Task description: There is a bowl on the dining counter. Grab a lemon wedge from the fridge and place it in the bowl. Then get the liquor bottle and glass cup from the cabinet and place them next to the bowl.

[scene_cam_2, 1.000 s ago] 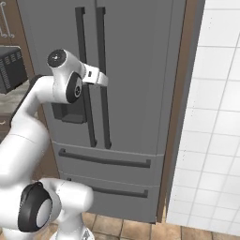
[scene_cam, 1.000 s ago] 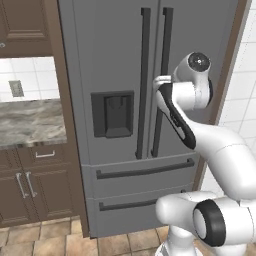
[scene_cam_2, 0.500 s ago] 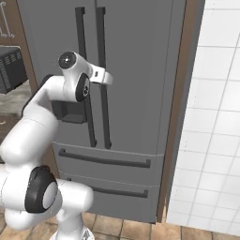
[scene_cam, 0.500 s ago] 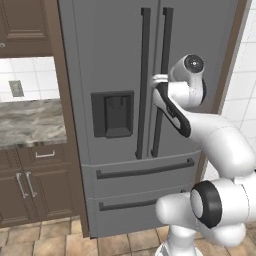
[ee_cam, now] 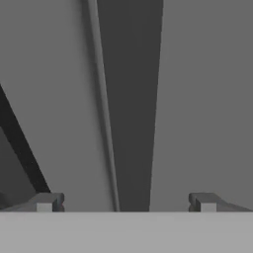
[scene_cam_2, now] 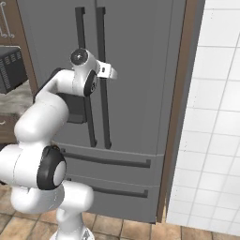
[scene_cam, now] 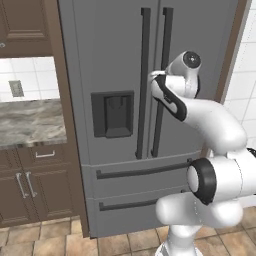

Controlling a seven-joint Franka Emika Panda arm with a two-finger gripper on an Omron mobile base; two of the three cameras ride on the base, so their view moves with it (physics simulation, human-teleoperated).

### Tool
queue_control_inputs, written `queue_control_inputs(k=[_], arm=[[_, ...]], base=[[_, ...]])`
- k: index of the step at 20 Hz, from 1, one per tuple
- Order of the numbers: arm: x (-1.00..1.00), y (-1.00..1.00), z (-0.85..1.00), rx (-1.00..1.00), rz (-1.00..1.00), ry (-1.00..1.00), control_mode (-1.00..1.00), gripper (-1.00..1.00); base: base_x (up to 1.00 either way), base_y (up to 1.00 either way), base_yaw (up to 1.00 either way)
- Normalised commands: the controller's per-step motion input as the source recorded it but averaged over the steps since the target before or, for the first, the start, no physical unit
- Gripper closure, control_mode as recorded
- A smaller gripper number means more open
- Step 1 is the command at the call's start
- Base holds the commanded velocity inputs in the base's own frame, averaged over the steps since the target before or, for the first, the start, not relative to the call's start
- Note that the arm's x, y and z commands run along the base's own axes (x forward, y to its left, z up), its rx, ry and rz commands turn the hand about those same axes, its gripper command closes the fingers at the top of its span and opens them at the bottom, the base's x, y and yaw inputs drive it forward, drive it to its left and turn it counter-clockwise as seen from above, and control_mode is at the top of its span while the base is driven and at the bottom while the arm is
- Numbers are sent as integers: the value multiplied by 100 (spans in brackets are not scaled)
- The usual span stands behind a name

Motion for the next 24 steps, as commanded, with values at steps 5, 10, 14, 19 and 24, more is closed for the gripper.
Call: queue_control_inputs(k=[5,10,14,19,24], arm=[[52,-5,0,0,3,0,-100,-100],[53,-2,-1,1,2,0,-100,-100],[50,0,-6,0,1,0,-100,-100],[33,0,-9,0,0,0,-100,100],[-4,0,-4,-1,0,3,-100,100]], base=[[0,0,0],[0,0,0],[0,0,0],[0,0,0],[0,0,0]])
